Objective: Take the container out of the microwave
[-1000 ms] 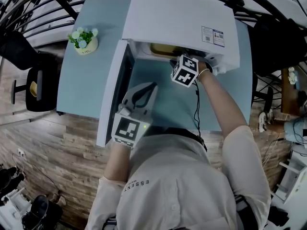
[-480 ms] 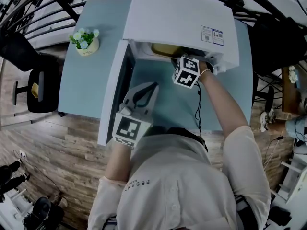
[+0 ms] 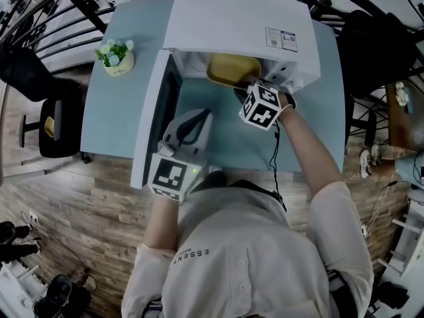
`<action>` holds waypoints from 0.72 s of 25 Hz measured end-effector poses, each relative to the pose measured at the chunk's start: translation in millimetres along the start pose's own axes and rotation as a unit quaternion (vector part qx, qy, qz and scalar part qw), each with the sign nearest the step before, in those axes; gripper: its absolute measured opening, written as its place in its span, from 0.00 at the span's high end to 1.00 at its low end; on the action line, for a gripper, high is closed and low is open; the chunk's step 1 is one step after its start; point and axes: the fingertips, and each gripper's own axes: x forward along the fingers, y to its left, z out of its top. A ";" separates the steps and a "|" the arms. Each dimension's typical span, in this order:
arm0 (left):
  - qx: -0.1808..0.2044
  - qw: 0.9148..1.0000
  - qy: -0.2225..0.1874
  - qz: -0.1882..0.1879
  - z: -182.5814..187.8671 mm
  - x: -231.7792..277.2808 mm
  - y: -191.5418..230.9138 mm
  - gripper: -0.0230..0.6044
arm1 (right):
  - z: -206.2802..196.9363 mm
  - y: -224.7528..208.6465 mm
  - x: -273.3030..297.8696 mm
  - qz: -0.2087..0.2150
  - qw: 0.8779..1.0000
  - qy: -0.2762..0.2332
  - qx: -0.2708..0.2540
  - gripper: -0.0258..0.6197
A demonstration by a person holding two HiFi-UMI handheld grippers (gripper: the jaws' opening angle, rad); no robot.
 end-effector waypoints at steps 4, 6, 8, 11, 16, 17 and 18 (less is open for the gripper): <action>0.002 1.000 -0.004 0.010 2.9 -14.2 -11.2 0.96 | 2.1 21.3 -29.4 -0.010 0.999 -0.034 0.033 0.91; 0.002 1.000 -0.005 0.018 3.8 -21.7 -16.7 0.96 | 4.3 32.2 -46.3 -0.013 0.997 -0.058 0.055 0.91; 0.002 1.000 -0.007 0.028 5.4 -29.8 -22.2 0.96 | 7.0 43.9 -62.4 -0.013 0.994 -0.081 0.073 0.91; -0.007 0.999 -0.010 0.042 7.1 -42.3 -31.9 0.96 | 11.8 61.2 -85.2 -0.015 0.990 -0.108 0.091 0.91; -0.012 0.999 -0.012 0.048 14.1 -61.6 -55.6 0.96 | 23.2 78.8 -132.5 -0.029 0.972 -0.177 0.154 0.91; -0.007 0.999 -0.013 0.049 16.7 -65.0 -59.4 0.96 | 27.2 79.8 -144.0 -0.033 0.966 -0.195 0.170 0.91; -0.003 0.999 -0.014 0.050 19.3 -68.1 -62.9 0.96 | 30.7 80.1 -155.7 -0.038 0.960 -0.210 0.182 0.91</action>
